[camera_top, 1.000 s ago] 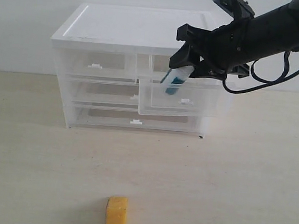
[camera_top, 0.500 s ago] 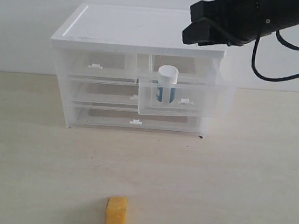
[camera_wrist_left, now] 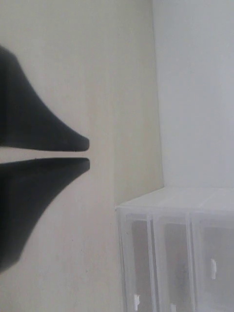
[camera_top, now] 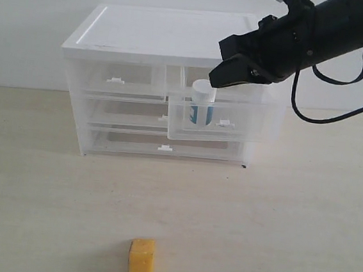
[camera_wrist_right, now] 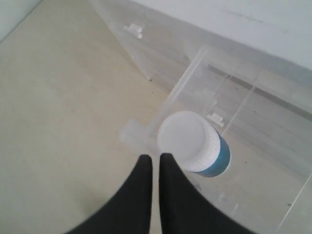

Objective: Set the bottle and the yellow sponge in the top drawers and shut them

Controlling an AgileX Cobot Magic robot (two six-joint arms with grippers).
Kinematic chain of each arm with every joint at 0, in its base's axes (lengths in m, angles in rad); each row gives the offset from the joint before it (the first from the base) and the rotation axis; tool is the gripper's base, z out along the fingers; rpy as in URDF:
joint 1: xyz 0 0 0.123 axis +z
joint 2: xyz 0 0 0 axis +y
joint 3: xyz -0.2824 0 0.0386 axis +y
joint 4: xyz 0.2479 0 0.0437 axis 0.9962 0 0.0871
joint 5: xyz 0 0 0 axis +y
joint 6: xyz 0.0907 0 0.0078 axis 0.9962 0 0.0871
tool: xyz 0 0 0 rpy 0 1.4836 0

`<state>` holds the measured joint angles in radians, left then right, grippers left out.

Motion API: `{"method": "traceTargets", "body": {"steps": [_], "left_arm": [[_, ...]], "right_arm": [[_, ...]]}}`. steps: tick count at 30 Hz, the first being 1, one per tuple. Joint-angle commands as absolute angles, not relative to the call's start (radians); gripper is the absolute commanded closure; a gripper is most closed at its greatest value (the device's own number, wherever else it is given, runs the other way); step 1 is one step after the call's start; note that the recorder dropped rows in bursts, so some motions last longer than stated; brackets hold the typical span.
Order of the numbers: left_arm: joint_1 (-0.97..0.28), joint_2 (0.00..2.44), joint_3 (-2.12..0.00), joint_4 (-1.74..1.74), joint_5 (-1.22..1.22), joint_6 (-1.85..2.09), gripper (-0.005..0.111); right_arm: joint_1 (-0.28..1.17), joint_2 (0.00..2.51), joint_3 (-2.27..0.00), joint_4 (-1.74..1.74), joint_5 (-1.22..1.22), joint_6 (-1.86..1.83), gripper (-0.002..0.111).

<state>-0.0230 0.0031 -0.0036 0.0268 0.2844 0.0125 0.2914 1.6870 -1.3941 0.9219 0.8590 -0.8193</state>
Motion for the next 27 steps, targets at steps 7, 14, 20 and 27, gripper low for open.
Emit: {"method": "traceTargets", "body": {"steps": [7,14,20,27], "left_arm": [[-0.021,0.0,0.0,0.019,0.277,0.016,0.103],[-0.021,0.0,0.0,0.019,0.277,0.016,0.103],[-0.021,0.0,0.0,0.019,0.277,0.016,0.103],[-0.021,0.0,0.0,0.019,0.277,0.016,0.103]], "right_arm": [[0.29,1.7,-1.396,0.929,0.808,-0.848,0.107],[0.29,1.731,-1.396,0.926,0.81,-0.843,0.107],[0.29,1.729,-1.398,0.933,0.785,-0.848,0.107],[0.29,1.725,-1.418,0.94,0.797,-0.851,0.107]]}}
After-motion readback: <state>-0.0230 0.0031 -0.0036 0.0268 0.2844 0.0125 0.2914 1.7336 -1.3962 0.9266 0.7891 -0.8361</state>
